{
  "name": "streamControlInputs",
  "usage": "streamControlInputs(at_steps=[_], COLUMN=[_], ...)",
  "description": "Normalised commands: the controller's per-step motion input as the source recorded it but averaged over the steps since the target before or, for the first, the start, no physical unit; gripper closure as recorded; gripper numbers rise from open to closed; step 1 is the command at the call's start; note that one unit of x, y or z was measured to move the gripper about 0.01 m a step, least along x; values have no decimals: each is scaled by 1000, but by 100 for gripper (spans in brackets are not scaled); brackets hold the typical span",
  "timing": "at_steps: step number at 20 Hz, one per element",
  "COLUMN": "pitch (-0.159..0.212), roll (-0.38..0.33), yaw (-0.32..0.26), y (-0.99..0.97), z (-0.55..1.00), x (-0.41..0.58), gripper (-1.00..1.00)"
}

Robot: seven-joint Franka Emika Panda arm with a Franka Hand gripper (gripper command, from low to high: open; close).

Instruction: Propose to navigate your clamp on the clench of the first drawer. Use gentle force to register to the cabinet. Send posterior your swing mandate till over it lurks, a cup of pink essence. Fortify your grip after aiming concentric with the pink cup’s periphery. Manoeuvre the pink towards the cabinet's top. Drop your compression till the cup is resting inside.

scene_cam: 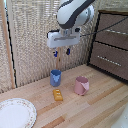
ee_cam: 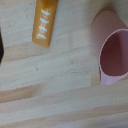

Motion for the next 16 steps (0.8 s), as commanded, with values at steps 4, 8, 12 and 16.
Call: streamControlInputs(at_steps=[4, 8, 12, 16], pitch=[0, 1, 0, -14], roll=[-122, -118, -184, -325], yaw=[54, 52, 86, 123], y=[106, -62, -151, -210], z=[684, 869, 624, 106], x=[-6, 0, -1, -33], gripper=[-100, -100, -100, -100])
